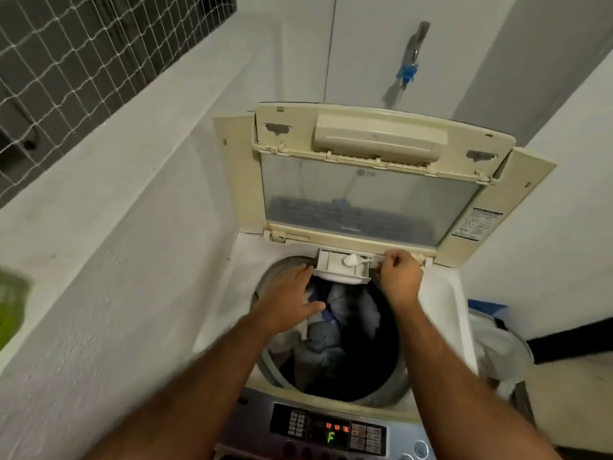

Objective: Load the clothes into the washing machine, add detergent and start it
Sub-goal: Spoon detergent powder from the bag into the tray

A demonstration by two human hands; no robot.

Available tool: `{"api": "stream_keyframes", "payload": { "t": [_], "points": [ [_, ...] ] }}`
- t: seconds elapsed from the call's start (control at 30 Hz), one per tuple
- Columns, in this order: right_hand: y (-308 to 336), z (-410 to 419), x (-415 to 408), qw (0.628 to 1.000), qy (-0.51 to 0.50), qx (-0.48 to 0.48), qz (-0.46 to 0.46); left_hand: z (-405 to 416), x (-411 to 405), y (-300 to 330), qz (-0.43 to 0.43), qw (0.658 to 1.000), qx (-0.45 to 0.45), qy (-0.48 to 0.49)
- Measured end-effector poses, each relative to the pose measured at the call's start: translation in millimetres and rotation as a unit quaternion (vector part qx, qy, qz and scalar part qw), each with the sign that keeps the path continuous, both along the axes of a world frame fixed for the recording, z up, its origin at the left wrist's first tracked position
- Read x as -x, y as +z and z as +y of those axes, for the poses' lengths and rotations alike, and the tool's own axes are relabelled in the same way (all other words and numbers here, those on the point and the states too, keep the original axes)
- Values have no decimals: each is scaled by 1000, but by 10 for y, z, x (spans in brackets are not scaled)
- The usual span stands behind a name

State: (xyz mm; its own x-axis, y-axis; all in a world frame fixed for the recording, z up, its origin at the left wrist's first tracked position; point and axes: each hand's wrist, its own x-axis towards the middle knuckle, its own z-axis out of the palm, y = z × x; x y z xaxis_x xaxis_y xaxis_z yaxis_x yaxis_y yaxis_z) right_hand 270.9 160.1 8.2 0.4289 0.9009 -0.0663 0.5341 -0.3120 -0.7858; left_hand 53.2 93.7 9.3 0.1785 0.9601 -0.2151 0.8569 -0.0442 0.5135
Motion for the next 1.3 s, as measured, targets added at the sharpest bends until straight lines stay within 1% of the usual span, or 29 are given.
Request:
{"api": "stream_keyframes", "payload": {
  "t": [0.1, 0.23, 0.4, 0.5, 0.7, 0.8, 0.9, 0.97, 1.03, 1.1, 1.13, 1.2, 1.3],
  "points": [
    [-10, -24, 115, 997, 34, -21, -64, 109, 86, -131, -4, 1000, 12, -16],
    [-42, -76, 152, 985, 86, -11, -152, 205, 136, -242, -19, 999, 22, -33],
    [-16, -175, 197, 963, 146, -42, -223, 233, 149, -364, -48, 998, 31, -40],
    [-28, -227, 219, 956, 167, -39, -238, 211, 136, -381, -65, 997, 22, -36],
    [-21, -264, 236, 962, 162, -54, -215, 114, 144, -351, -73, 997, 18, -19],
    [53, -270, 265, 975, 113, -91, -167, 63, 150, -246, -71, 997, -1, -2],
    [225, -309, 267, 993, 13, -109, -34, -15, 162, -101, -85, 996, -29, 21],
    [293, -331, 260, 992, -30, -104, 67, -89, 186, 43, -91, 994, -41, 35],
    [352, -387, 239, 976, -30, -106, 187, -222, 208, 239, -100, 992, -50, 56],
    [430, -447, 270, 942, -21, -88, 323, -380, 256, 444, -100, 990, -67, 78],
    [481, -472, 291, 928, -14, -80, 364, -457, 280, 536, -97, 988, -77, 89],
    [624, -501, 387, 911, 14, -65, 408, -642, 335, 745, -79, 985, -103, 112],
    [858, -536, 618, 895, 77, -66, 434, -920, 440, 1067, -51, 976, -144, 154]
  ]
}}
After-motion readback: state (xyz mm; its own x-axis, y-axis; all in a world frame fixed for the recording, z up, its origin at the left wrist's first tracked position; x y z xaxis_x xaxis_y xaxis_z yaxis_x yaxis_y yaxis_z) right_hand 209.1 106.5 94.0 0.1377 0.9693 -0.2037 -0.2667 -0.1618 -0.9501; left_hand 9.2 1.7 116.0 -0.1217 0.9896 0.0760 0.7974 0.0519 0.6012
